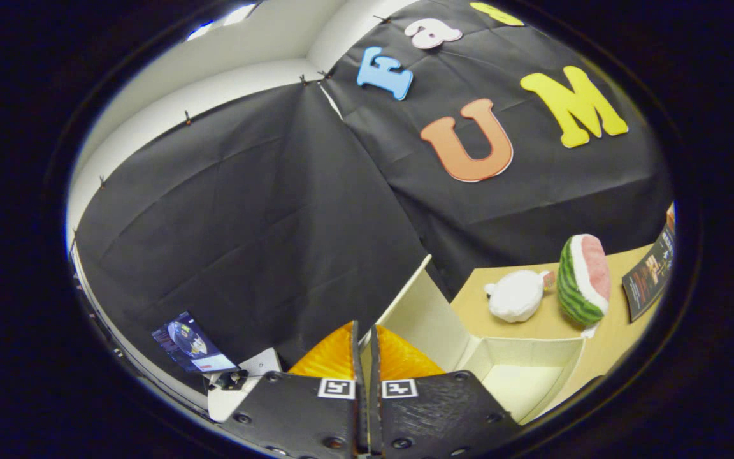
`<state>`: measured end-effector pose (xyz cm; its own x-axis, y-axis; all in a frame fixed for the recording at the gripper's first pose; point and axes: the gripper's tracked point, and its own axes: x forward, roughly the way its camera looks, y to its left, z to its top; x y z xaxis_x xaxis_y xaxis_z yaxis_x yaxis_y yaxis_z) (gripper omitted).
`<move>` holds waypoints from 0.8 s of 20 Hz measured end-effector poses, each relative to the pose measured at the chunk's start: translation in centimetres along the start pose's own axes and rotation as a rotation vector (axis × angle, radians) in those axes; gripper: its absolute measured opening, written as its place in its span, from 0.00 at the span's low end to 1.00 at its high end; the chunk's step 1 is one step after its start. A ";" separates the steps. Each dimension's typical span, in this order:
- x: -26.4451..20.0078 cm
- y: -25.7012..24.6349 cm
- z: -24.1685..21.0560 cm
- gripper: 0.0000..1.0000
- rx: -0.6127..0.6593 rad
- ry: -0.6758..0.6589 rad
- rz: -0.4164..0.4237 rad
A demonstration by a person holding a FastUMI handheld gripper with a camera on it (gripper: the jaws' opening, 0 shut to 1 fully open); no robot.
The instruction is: Open the storage box then place both shoes into the box .Put the left shoe in first, then the right shoe, with the right side of both shoes facing outward in a uniform manner.
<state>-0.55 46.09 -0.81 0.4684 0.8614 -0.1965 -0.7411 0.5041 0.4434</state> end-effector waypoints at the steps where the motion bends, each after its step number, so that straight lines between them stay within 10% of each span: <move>1: 1.0 0.5 -0.1 0.05 -0.021 0.010 -0.002; 5: 3.3 2.1 -1.9 0.17 -0.114 0.065 -0.012; 10: 1.7 0.0 -0.4 0.75 -0.148 0.020 -0.088; 16: -6.8 -5.8 3.1 0.91 -0.236 -0.112 -0.293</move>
<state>2.03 37.15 0.70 0.7165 0.6733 -0.1825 -0.6522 0.7394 0.1671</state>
